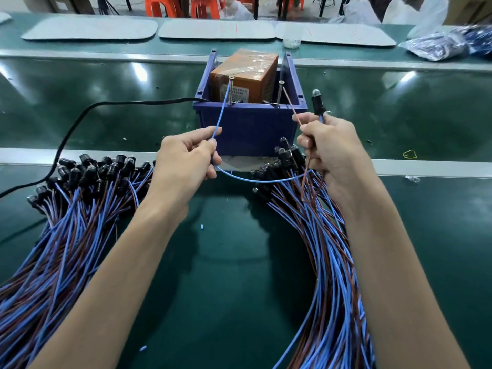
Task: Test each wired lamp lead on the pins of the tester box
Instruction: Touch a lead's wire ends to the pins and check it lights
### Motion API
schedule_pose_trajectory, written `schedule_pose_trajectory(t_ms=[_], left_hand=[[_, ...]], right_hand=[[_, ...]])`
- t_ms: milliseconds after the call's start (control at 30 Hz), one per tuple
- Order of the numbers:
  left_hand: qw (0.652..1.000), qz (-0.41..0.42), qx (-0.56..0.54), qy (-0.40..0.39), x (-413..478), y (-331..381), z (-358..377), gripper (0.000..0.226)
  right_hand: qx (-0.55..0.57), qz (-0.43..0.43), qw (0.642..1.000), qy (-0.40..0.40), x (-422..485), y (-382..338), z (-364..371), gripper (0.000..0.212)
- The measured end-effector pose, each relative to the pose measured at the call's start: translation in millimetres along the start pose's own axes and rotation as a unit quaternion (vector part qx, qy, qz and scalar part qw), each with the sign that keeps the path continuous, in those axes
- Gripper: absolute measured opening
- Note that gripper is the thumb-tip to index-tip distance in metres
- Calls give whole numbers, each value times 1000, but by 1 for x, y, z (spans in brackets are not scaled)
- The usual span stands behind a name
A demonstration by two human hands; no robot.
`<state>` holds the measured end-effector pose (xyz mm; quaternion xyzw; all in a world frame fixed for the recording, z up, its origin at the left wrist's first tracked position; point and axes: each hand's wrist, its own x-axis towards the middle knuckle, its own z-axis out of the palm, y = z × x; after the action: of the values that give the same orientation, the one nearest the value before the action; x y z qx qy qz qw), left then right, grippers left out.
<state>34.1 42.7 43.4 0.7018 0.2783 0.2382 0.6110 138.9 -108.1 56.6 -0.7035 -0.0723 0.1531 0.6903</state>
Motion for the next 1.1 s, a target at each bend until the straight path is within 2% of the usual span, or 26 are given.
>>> schedule_pose_trajectory(t_ms=[567, 1100], left_hand=[[1000, -6, 7, 19, 2, -2, 0, 29], [999, -2, 42, -15, -7, 9, 3, 29]], right_hand=[[-12, 6, 1000, -16, 1, 2, -1, 25], [-13, -32, 999, -29, -2, 0, -4, 19]])
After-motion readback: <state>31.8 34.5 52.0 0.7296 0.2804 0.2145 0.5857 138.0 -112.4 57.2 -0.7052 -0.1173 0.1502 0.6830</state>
